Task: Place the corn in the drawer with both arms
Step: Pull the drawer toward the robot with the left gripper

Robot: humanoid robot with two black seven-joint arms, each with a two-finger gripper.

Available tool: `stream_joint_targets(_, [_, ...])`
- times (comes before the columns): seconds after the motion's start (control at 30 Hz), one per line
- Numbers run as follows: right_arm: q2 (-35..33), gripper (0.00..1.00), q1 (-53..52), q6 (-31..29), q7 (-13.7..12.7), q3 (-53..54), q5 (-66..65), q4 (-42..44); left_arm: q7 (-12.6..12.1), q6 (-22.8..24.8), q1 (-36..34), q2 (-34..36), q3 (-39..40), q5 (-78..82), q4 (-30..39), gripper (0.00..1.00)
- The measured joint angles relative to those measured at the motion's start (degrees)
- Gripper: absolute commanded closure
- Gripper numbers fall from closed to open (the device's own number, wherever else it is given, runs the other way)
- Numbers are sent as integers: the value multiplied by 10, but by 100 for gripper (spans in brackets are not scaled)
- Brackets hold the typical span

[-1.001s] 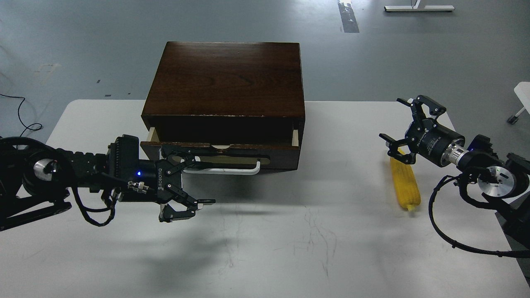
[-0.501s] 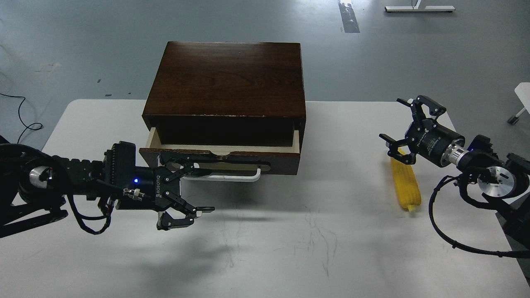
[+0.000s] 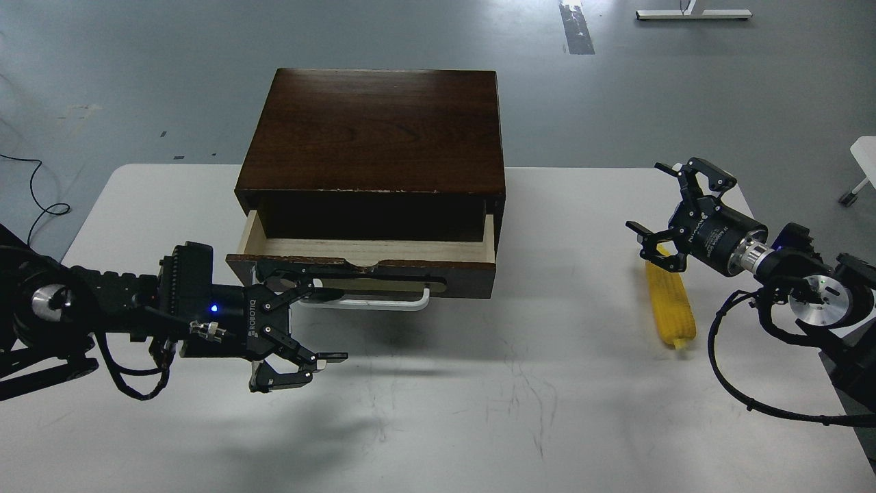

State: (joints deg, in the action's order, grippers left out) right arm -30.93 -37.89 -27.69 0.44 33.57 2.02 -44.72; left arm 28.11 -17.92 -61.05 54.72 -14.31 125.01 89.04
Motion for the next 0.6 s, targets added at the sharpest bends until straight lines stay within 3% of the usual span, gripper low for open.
stream_joint_targets(0.6, [-1, 0, 0, 0, 0, -1, 0, 0, -2, 0, 17, 12, 1, 0, 19, 20])
